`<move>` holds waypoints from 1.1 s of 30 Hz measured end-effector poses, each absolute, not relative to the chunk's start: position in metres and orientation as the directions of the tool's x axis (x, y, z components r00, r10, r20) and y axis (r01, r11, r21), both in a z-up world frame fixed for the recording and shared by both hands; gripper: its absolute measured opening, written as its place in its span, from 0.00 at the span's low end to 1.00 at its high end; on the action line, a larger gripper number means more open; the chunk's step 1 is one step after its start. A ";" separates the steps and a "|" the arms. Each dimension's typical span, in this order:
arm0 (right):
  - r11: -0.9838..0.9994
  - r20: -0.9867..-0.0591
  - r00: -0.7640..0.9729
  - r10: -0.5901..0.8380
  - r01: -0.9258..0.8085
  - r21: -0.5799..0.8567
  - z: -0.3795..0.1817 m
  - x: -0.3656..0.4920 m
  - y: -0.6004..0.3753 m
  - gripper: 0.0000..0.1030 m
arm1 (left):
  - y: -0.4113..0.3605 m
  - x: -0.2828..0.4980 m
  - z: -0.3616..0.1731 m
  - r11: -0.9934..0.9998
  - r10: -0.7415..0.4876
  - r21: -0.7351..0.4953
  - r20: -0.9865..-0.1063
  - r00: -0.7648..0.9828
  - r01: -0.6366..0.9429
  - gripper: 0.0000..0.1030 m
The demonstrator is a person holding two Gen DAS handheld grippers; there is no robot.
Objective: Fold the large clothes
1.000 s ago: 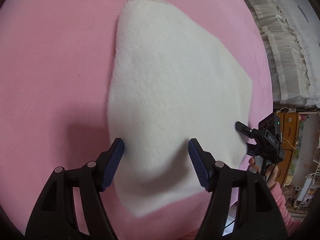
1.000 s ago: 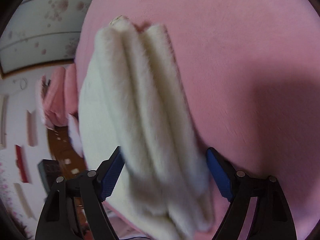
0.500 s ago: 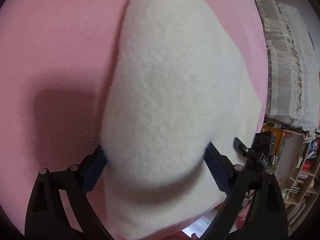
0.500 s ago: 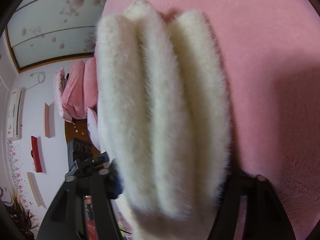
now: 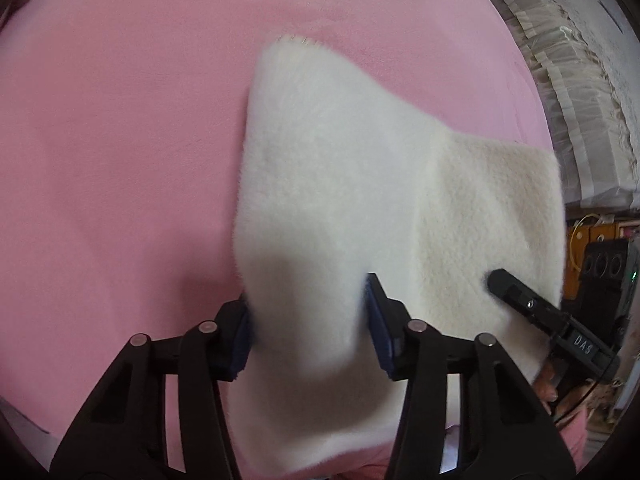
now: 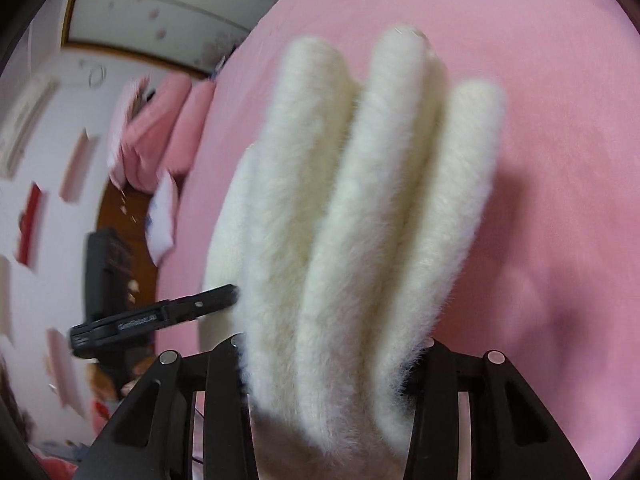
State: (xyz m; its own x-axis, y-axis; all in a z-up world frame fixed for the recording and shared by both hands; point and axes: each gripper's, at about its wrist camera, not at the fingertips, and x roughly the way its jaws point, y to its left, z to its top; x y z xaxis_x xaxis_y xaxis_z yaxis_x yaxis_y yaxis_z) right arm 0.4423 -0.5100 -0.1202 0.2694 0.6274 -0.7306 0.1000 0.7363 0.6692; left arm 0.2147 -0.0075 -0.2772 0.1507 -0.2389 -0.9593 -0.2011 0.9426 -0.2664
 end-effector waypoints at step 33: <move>0.570 -0.542 0.177 0.822 -0.235 0.787 -0.037 0.347 0.189 0.38 | 0.551 0.062 -0.162 0.922 0.207 0.095 -0.941 0.269 -0.376 0.37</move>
